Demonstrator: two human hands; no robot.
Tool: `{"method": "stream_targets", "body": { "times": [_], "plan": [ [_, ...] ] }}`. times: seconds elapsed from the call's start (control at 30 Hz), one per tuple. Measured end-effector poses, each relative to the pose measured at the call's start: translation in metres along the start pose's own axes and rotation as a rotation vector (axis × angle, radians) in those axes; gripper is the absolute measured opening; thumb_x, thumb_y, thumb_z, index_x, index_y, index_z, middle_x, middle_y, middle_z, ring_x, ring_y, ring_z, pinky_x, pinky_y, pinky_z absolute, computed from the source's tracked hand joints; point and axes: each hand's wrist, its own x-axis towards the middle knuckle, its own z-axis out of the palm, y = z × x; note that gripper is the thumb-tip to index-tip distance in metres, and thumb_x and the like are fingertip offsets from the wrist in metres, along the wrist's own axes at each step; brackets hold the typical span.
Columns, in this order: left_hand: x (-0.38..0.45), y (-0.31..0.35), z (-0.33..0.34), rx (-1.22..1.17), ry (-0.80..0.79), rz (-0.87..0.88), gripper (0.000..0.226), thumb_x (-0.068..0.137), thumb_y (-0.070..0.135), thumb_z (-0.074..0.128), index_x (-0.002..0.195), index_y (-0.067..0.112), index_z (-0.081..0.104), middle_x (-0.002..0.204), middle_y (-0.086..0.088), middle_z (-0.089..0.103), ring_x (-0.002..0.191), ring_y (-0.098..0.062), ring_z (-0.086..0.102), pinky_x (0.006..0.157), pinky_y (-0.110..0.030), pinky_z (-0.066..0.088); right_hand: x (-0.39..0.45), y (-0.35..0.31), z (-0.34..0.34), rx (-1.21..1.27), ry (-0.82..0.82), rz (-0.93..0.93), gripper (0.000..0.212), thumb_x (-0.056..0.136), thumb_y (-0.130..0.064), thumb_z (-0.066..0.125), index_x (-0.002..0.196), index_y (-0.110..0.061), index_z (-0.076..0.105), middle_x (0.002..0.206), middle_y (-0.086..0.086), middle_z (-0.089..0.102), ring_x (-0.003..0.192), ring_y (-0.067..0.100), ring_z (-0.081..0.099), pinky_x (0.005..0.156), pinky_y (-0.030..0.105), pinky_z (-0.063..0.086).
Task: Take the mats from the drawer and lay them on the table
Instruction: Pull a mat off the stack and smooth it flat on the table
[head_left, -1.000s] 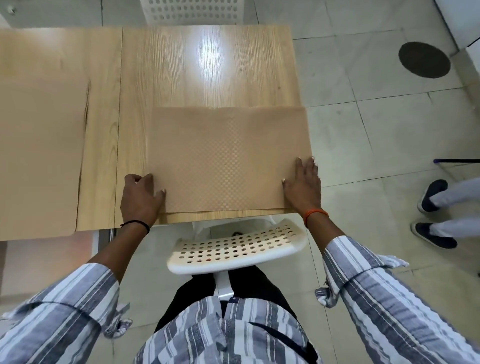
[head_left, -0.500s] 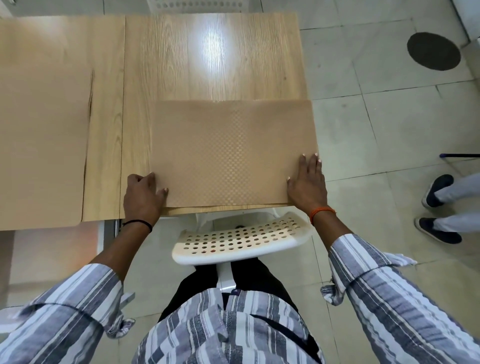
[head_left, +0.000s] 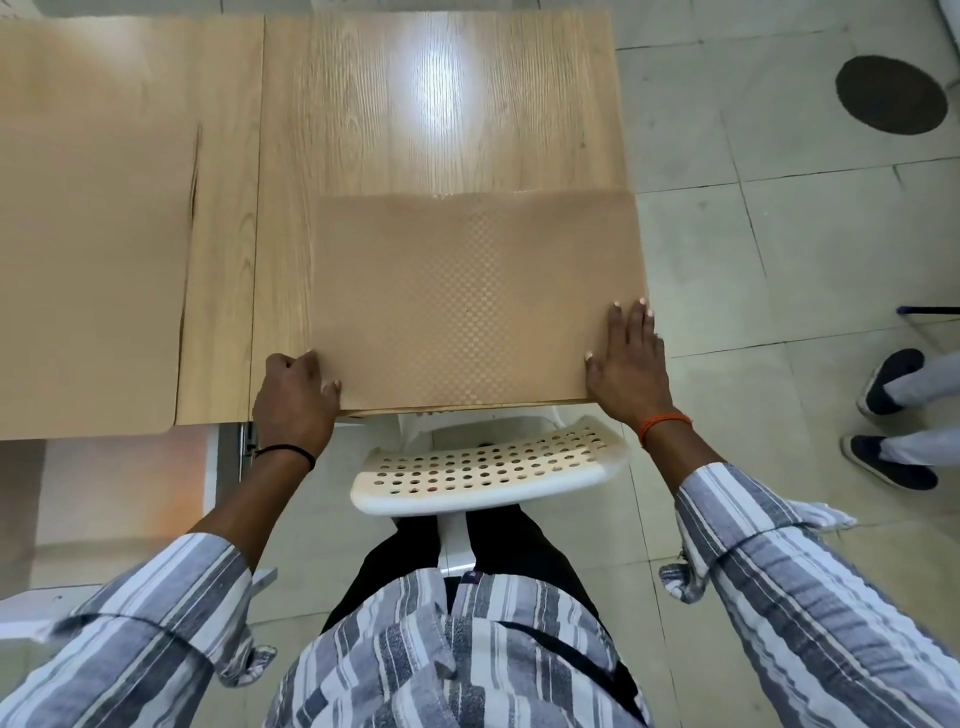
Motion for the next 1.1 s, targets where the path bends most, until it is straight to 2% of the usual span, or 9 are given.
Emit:
{"method": "stream_targets", "body": {
  "times": [0.07,0.13,0.3,0.47,0.6,0.83,0.93,1.03,1.1],
  "plan": [
    [0.001,0.002,-0.001,0.061,0.007,0.031,0.040,0.086,0.022,0.068,0.119,0.001,0.061,0.113,-0.020,0.052,0.101,-0.036,0.054,0.076,-0.041,0.048,0.000,-0.004,-0.001,0.009,-0.004,0.021,0.072,0.097,-0.032,0.043,0.156,-0.007,0.011,0.163,0.023,0.003,0.152,0.037,0.003,0.121,0.054,0.014],
    [0.010,0.012,-0.003,0.048,0.040,0.080,0.039,0.084,0.022,0.068,0.116,0.000,0.062,0.119,-0.020,0.052,0.109,-0.036,0.051,0.082,-0.044,0.049,0.005,-0.015,-0.004,0.018,0.012,0.012,0.071,0.096,-0.033,0.044,0.155,-0.008,0.015,0.164,0.020,0.004,0.152,0.036,0.003,0.119,0.057,0.012],
    [0.072,0.075,0.002,-0.084,0.115,0.365,0.048,0.090,0.023,0.059,0.134,0.004,0.050,0.139,-0.015,0.045,0.127,-0.029,0.044,0.101,-0.041,0.044,0.050,-0.087,-0.023,0.111,0.076,-0.237,0.068,0.101,-0.035,0.040,0.157,-0.011,0.011,0.166,0.013,-0.003,0.153,0.029,-0.001,0.122,0.052,0.004],
    [0.149,0.116,0.028,0.004,0.047,0.426,0.053,0.098,0.026,0.040,0.147,0.008,0.034,0.158,-0.011,0.025,0.145,-0.028,0.022,0.116,-0.044,0.025,0.115,-0.156,-0.016,0.183,0.069,-0.360,0.063,0.101,-0.026,0.038,0.157,-0.011,0.011,0.166,0.009,0.001,0.153,0.025,0.001,0.123,0.048,0.004],
    [0.176,0.101,0.053,0.137,0.006,0.419,0.060,0.101,0.038,0.025,0.156,0.018,0.009,0.164,-0.002,0.003,0.151,-0.021,0.001,0.121,-0.042,0.004,0.147,-0.171,0.006,0.093,0.108,-0.361,0.064,0.103,-0.033,0.032,0.157,-0.010,0.009,0.166,0.010,-0.001,0.153,0.025,0.000,0.123,0.048,-0.001],
    [0.172,0.093,0.062,0.132,0.087,0.438,0.063,0.099,0.042,0.023,0.156,0.025,0.003,0.164,0.005,-0.001,0.151,-0.014,-0.003,0.122,-0.043,0.003,0.153,-0.155,0.020,0.090,0.225,-0.365,0.075,0.097,-0.057,0.022,0.158,-0.015,0.012,0.166,0.007,0.005,0.154,0.021,0.003,0.124,0.042,0.000],
    [0.172,0.093,0.061,0.120,0.076,0.442,0.063,0.098,0.044,0.020,0.156,0.026,0.002,0.164,0.005,-0.002,0.151,-0.014,-0.005,0.122,-0.043,0.001,0.162,-0.110,0.012,0.094,0.260,-0.250,0.078,0.097,-0.061,0.024,0.158,-0.015,0.009,0.166,0.007,0.002,0.154,0.023,0.000,0.123,0.041,-0.004],
    [0.171,0.093,0.061,0.116,0.081,0.439,0.063,0.098,0.046,0.020,0.156,0.027,0.002,0.164,0.005,-0.002,0.151,-0.016,-0.004,0.122,-0.043,0.002,0.169,-0.054,0.000,0.086,0.301,-0.095,0.079,0.098,-0.061,0.025,0.158,-0.012,0.009,0.166,0.008,0.003,0.154,0.022,0.001,0.124,0.043,0.000],
    [0.171,0.094,0.061,0.113,0.077,0.437,0.064,0.097,0.046,0.020,0.156,0.028,0.002,0.164,0.005,-0.002,0.151,-0.016,-0.004,0.122,-0.044,0.002,0.170,-0.030,-0.007,0.086,0.300,-0.077,0.079,0.098,-0.060,0.024,0.158,-0.012,0.007,0.166,0.008,0.004,0.154,0.022,0.001,0.124,0.043,0.003]
  ]
}}
